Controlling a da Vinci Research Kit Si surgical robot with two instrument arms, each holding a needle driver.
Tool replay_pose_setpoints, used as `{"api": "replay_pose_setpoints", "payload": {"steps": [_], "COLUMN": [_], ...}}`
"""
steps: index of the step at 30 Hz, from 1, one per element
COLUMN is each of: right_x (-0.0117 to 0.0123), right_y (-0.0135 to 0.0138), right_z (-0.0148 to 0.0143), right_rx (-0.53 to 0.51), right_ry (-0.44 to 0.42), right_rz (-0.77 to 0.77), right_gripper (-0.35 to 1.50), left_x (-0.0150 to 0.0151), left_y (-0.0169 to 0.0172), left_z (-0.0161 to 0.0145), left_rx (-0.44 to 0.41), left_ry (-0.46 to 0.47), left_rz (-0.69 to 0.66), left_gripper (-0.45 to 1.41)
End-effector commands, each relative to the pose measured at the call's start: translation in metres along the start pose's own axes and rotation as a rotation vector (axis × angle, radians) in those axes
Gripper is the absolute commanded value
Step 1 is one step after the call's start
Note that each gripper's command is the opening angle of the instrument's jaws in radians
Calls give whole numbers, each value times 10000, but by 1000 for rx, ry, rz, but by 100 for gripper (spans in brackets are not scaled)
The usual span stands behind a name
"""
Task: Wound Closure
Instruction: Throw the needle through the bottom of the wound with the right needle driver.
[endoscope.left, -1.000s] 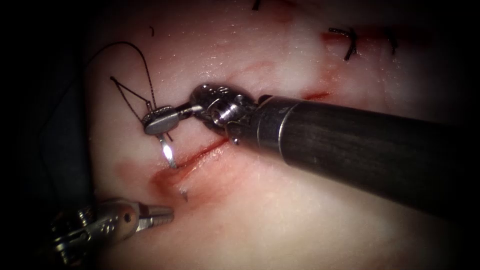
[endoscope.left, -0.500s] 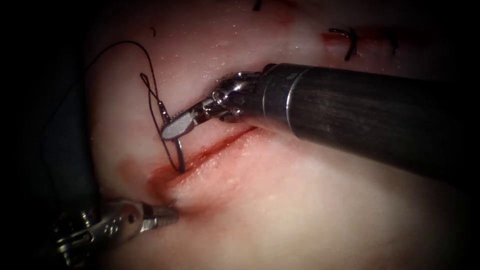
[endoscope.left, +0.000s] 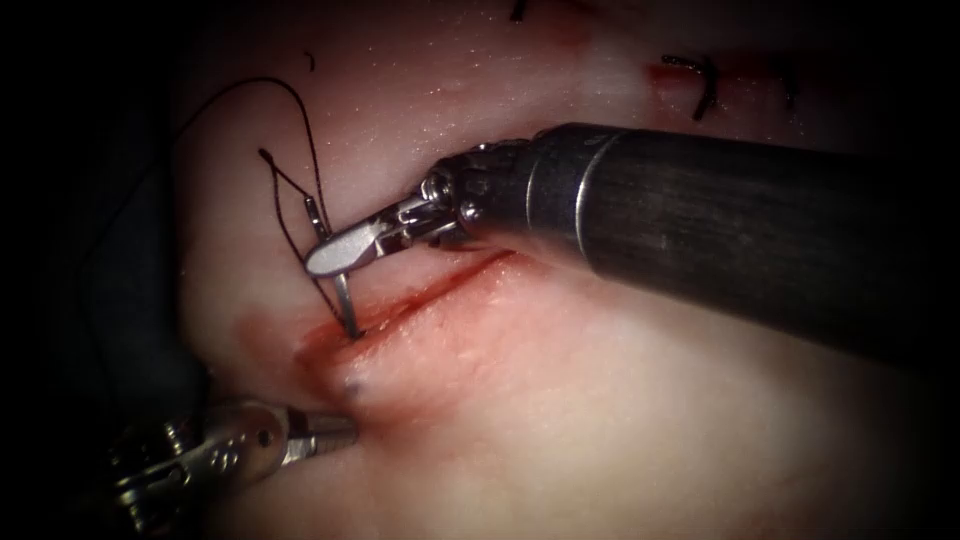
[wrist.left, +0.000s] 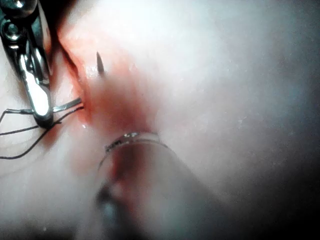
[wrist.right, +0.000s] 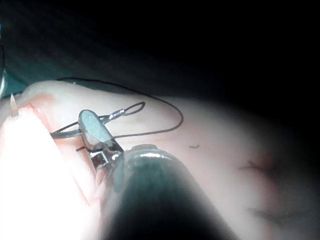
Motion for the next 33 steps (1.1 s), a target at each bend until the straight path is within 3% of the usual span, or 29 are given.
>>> {"api": "replay_pose_setpoints", "payload": {"steps": [1, 6, 21, 33], "right_x": [7, -2, -18, -22], "right_y": [0, -6, -33, -37], "right_z": [5, 7, 7, 3], "right_rx": [-9, -15, -33, -5], "right_ry": [18, 18, -50, -50], "right_rz": [-6, 12, 351, 417], "right_gripper": [-35, -35, -35, -30], "left_x": [2, 2, 1, 1], "left_y": [-3, -2, -3, -4], "left_z": [7, 7, 7, 5], "left_rx": [0, 0, 0, -2], "left_ry": [2, 2, 2, 2], "left_rz": [1, 1, 2, 3], "left_gripper": [-12, -12, -11, -7]}}
